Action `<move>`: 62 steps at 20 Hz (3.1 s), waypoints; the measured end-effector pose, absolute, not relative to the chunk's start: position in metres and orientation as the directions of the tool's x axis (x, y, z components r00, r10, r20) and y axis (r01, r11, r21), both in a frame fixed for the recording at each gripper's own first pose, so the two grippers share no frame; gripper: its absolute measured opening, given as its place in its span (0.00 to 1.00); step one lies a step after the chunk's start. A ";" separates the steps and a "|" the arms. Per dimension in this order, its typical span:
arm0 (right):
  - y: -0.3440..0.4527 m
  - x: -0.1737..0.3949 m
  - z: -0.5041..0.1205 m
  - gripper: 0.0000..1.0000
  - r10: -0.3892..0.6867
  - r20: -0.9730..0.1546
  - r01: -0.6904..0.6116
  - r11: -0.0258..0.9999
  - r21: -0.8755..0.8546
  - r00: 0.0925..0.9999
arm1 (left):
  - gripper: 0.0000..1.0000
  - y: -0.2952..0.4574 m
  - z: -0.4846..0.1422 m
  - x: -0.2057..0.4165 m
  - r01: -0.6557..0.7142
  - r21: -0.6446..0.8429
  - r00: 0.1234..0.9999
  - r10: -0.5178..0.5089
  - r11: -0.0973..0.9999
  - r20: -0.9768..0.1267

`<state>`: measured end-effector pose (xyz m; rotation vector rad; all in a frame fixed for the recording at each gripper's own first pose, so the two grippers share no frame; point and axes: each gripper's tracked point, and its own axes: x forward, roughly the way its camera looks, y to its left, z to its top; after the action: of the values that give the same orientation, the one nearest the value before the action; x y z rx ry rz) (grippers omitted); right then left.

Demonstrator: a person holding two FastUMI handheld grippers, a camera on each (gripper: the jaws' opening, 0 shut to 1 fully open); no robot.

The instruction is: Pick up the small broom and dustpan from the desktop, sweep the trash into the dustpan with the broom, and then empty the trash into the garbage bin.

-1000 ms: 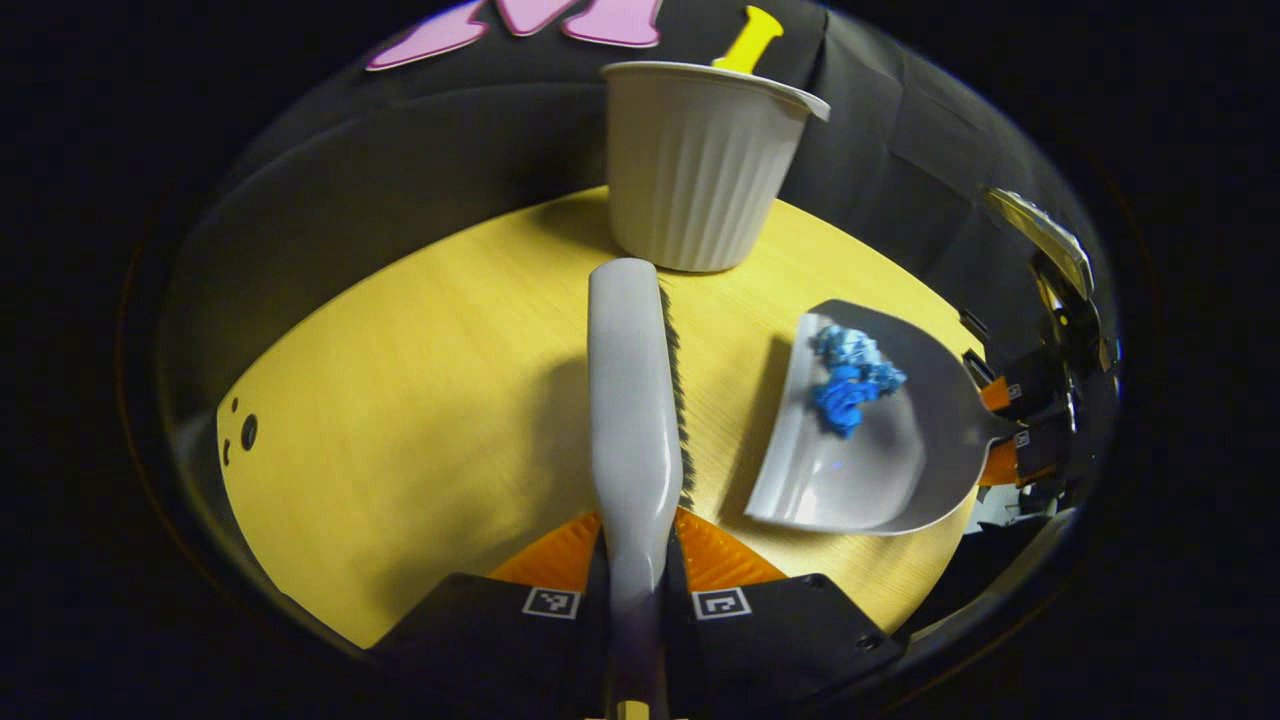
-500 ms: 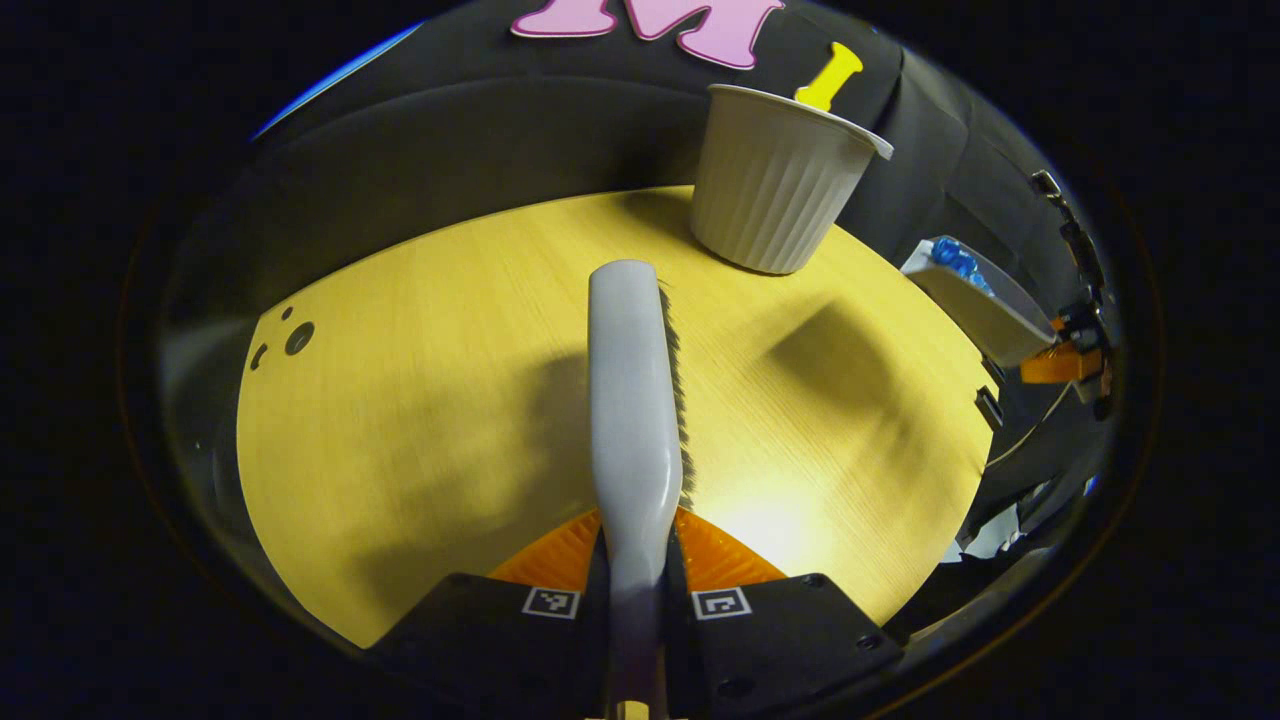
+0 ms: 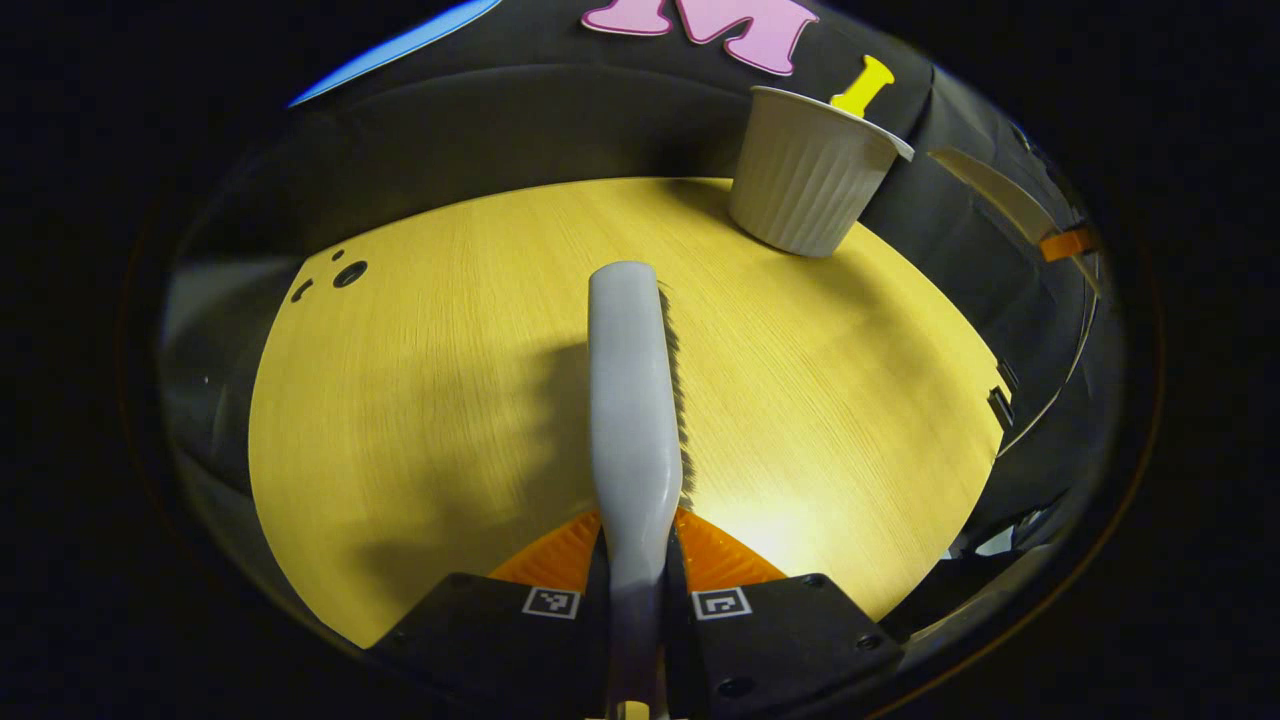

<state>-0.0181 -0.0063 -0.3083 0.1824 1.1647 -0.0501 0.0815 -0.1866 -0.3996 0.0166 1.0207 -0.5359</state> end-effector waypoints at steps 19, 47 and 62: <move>-0.057 -0.004 -0.299 0.36 -0.190 -0.967 -0.208 0.952 -0.224 0.170 | 0.27 -0.193 -0.400 0.087 0.365 -0.249 0.425 -0.399 0.897 -0.812; 0.038 -0.083 -0.227 0.36 0.121 -0.853 -0.179 0.983 0.034 0.508 | 0.27 -0.169 -0.383 0.084 0.291 -0.207 0.479 -0.330 0.934 -0.814; 0.194 -0.241 -0.436 0.36 0.235 -0.926 -0.182 0.965 0.187 0.296 | 0.26 -0.140 -0.401 0.080 0.245 -0.103 0.467 -0.210 0.964 -0.859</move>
<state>-0.2411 0.1938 -0.4357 0.0494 1.2397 0.2774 0.0797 -0.1403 -0.4006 0.0365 1.0489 -0.2793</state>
